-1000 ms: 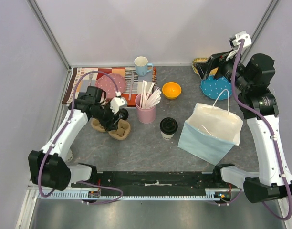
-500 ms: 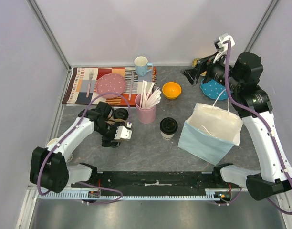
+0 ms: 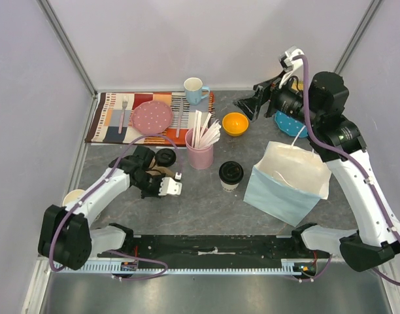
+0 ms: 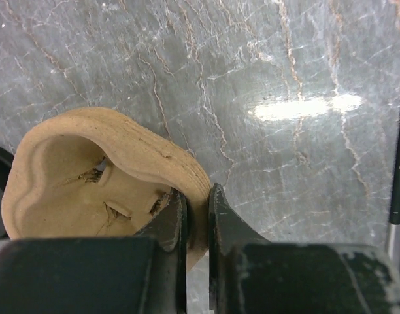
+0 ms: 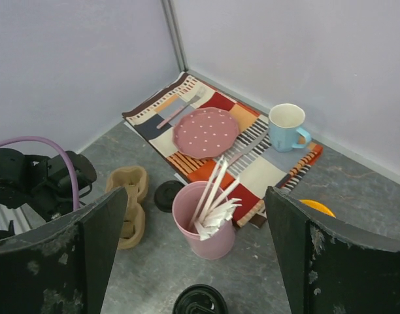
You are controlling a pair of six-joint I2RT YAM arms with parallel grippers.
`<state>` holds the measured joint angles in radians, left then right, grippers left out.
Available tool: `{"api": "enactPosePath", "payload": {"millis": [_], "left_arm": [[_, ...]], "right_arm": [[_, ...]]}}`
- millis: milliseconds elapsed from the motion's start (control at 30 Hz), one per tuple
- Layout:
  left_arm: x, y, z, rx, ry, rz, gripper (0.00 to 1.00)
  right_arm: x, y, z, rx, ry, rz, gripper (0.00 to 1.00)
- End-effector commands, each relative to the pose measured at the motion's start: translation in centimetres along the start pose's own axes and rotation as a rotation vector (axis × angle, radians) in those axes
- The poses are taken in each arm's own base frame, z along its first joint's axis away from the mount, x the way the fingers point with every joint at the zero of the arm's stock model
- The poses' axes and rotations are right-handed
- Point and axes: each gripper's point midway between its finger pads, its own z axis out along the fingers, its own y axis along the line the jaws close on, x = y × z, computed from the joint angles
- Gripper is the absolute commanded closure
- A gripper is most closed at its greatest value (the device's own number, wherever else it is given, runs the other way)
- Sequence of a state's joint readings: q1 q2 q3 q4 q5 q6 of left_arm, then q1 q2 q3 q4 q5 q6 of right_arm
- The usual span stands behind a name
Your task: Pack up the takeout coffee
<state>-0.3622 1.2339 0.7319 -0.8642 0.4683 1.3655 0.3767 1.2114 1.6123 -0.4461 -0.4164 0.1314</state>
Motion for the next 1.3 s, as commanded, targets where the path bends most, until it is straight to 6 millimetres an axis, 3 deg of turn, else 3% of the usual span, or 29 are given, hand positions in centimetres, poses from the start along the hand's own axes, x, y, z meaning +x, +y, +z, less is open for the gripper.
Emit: {"api": "enactPosePath", "payload": {"millis": [0, 100, 200, 233, 300, 333, 400, 433, 467, 533, 567, 600, 700, 867, 1167, 1267], "left_arm": [[-2.6, 1.0, -3.2, -0.089, -0.057, -0.105, 0.98], [-6.0, 3.2, -7.7, -0.238, -0.15, -0.194, 0.98], [-10.7, 5.0, -14.1, -0.434, -0.311, -0.208, 0.98], [-12.6, 4.8, -17.1, -0.52, -0.394, -0.217, 0.98], [-14.4, 4.5, -19.9, -0.609, -0.482, -0.208, 0.98], [-15.2, 4.1, -21.0, -0.631, -0.529, -0.234, 0.98], [-16.3, 2.7, -23.2, -0.703, -0.605, -0.208, 0.98], [-16.8, 2.5, -23.7, -0.719, -0.647, -0.214, 0.98], [-17.3, 1.7, -24.7, -0.752, -0.682, -0.195, 0.98], [-18.0, 1.1, -25.4, -0.758, -0.734, -0.198, 0.98], [-18.2, 0.8, -25.5, -0.75, -0.747, -0.194, 0.98], [-18.3, 0.5, -25.8, -0.749, -0.759, -0.196, 0.98], [-19.7, -0.5, -26.4, -0.702, -0.817, -0.185, 0.98], [-20.8, -0.4, -27.9, -0.699, -0.876, -0.211, 0.98], [-21.3, 0.1, -27.6, -0.663, -0.901, -0.216, 0.98], [-21.2, 0.4, -27.5, -0.67, -0.892, -0.218, 0.98]], "right_arm": [[-3.0, 2.0, 0.1, -0.028, -0.074, 0.005, 0.06], [-3.7, 3.2, 0.5, -0.055, -0.085, 0.029, 0.07], [-4.4, 5.0, 1.1, -0.097, -0.089, 0.084, 0.08], [-4.6, 5.4, 1.5, -0.105, -0.091, 0.102, 0.09], [-4.6, 7.2, 2.1, -0.152, -0.086, 0.175, 0.11], [-3.9, 7.7, 2.9, -0.171, -0.065, 0.202, 0.13], [-3.1, 10.7, 3.8, -0.26, -0.044, 0.264, 0.14], [-1.5, 11.7, 5.1, -0.291, 0.0, 0.288, 0.13], [-0.7, 14.1, 5.4, -0.361, 0.035, 0.304, 0.13], [1.0, 16.2, 6.8, -0.423, 0.089, 0.325, 0.13], [1.7, 18.3, 6.8, -0.49, 0.119, 0.33, 0.13], [1.5, 19.3, 7.0, -0.529, 0.11, 0.344, 0.13], [2.5, 21.8, 7.3, -0.651, 0.138, 0.365, 0.22], [4.6, 23.6, 7.0, -0.746, 0.202, 0.375, 0.27], [7.4, 24.7, 7.9, -0.759, 0.279, 0.415, 0.44], [7.9, 25.1, 8.3, -0.774, 0.291, 0.427, 0.45]]}}
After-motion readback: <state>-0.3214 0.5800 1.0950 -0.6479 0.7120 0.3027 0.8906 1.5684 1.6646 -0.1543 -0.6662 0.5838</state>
